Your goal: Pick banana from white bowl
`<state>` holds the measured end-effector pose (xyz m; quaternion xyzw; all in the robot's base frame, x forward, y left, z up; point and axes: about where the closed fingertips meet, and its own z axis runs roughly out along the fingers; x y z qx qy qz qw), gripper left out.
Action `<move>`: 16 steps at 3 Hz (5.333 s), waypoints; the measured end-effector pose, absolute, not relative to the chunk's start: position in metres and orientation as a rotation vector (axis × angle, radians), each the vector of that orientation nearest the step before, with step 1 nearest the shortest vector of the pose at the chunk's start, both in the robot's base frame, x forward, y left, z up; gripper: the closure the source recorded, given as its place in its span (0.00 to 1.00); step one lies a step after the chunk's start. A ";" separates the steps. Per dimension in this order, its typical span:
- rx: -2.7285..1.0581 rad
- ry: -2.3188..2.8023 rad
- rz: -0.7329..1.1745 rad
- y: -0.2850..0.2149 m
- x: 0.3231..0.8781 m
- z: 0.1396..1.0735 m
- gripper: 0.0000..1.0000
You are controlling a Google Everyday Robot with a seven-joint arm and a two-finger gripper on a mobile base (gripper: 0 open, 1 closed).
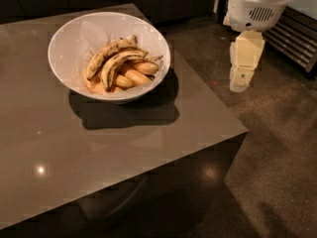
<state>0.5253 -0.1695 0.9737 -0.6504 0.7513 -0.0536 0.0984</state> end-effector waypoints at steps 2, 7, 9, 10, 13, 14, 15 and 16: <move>-1.896 2.166 -0.181 -0.162 0.542 0.975 0.00; -2.038 1.989 -0.121 -0.072 0.621 0.973 0.00; -1.980 1.977 -0.053 -0.064 0.604 0.992 0.00; -1.979 1.959 0.024 -0.058 0.605 0.993 0.19; -1.989 1.997 0.103 -0.039 0.628 0.973 0.89; -1.984 2.006 0.068 -0.038 0.626 0.978 0.85; -1.982 2.013 0.046 -0.038 0.623 0.981 0.62; -1.982 2.016 0.035 -0.039 0.621 0.983 0.39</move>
Offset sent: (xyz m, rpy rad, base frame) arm 0.0150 0.0034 -0.0034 0.0195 -0.0341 0.0179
